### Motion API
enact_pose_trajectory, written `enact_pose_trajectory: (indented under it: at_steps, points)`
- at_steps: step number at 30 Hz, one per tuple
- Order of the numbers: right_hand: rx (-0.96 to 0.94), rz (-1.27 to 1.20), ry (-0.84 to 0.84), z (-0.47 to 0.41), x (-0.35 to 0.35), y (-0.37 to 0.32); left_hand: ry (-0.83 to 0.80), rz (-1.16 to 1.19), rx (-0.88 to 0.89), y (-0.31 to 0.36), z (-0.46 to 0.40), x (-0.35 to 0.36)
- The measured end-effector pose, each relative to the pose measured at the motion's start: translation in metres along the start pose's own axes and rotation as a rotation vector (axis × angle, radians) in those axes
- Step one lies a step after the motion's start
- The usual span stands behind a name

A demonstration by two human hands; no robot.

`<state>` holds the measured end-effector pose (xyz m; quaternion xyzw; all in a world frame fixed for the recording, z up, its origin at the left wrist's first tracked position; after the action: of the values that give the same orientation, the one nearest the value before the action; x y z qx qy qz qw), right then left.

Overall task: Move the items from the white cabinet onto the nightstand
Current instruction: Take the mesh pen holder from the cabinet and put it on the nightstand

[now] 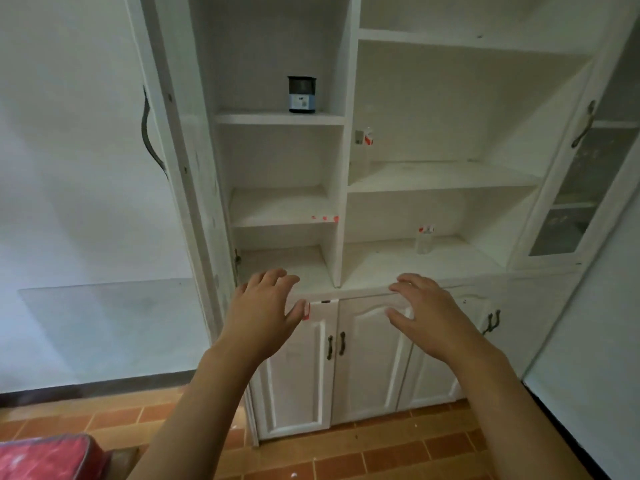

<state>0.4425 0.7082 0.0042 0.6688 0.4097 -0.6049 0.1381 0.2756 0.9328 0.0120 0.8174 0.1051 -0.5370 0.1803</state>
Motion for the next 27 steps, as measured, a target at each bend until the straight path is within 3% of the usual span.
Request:
enact_pose_trajectory:
  at_steps: [13,27]
  points:
    - [-0.206,0.012,0.095,-0.221,-0.025,-0.004,0.134,-0.079,-0.039,-0.036,-0.168,0.01]
    - [-0.618,-0.035,0.175,-0.424,-0.079,-0.041,0.392,-0.134,-0.12,-0.049,-0.336,-0.027]
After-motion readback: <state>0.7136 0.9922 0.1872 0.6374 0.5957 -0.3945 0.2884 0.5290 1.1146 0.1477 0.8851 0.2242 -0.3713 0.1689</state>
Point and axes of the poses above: each hand's wrist, its own z-axis away from the middle knuckle, its own x-axis out of the palm, y = z × x, the point moved 7 cm from there along -z, towards the middle knuckle, and after that the axes turned 1 degree about x, right-handed, at the moved point
